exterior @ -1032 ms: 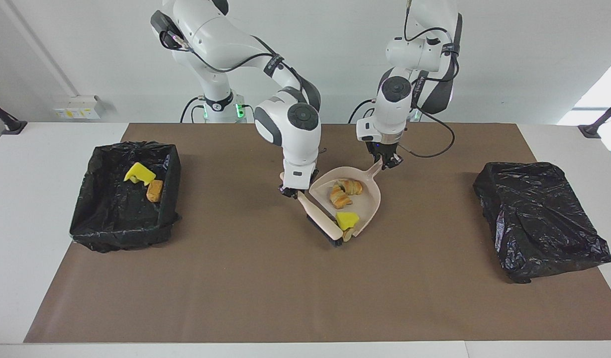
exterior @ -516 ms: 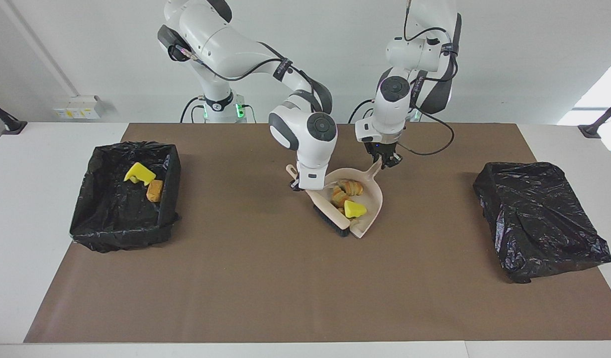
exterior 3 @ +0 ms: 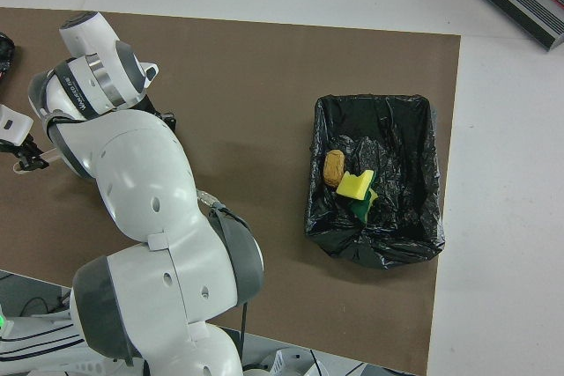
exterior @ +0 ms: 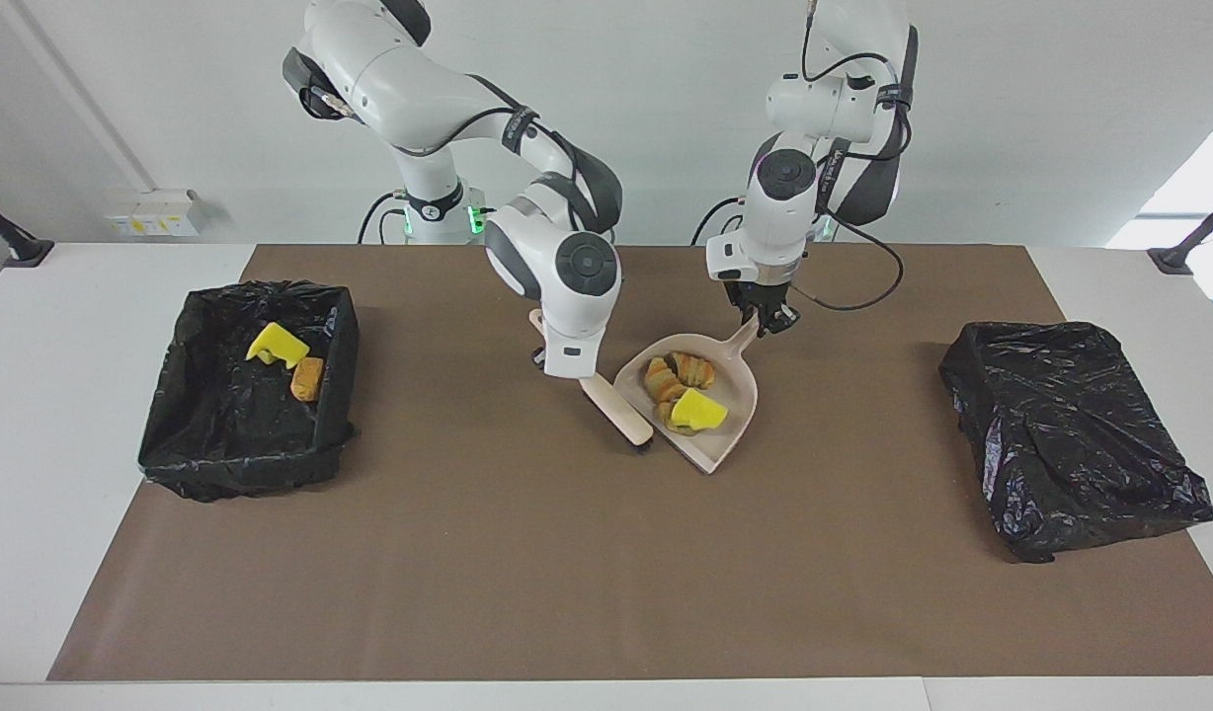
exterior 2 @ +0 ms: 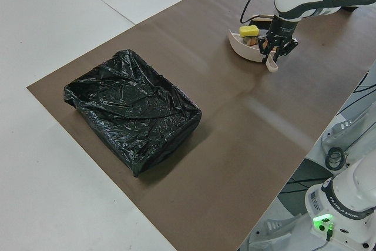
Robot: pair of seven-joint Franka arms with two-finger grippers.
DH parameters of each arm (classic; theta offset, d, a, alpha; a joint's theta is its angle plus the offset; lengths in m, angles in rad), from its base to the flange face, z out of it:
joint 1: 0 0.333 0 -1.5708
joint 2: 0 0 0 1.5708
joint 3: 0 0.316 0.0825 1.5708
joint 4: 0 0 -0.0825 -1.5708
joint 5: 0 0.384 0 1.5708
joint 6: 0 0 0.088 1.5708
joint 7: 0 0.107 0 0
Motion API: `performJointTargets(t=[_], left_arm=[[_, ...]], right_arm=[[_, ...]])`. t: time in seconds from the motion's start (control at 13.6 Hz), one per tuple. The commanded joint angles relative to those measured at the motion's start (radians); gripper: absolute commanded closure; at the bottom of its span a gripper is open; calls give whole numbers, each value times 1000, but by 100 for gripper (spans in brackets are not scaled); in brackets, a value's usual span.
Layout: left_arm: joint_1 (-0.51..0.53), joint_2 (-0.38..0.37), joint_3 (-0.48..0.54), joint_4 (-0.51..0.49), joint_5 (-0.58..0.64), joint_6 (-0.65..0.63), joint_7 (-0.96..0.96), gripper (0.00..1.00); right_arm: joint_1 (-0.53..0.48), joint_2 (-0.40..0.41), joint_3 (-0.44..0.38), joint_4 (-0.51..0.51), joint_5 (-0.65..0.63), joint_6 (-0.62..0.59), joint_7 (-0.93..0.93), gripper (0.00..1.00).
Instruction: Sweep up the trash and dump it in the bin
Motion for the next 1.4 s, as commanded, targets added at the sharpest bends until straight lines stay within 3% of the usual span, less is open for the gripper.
performJointTargets(t=[0.0, 0.15, 0.37, 0.59, 0.81, 1.03, 1.33], left_arm=[[13, -21, 7, 14, -8, 2, 40, 100], [13, -21, 8, 17, -8, 3, 42, 100], [27, -29, 8, 20, -8, 2, 45, 100], [44, -30, 10, 19, -8, -44, 46, 100], [76, -35, 10, 9, -32, -55, 31, 100], [87, -29, 10, 11, -71, -40, 3, 100], [100, -21, 10, 11, -85, -18, 2, 100]], right_arm=[[-160, -31, 133, -26, 13, -73, -10, 100], [-184, -48, 164, -43, 13, -113, 72, 100], [-182, -50, 193, -66, 10, -71, 134, 100], [-173, -42, 186, -95, -46, 119, 125, 100], [-89, 48, 169, -72, -218, 164, 129, 100], [-63, 119, 167, -57, -289, 164, 133, 100], [90, 171, 30, 112, -292, 167, 133, 100]])
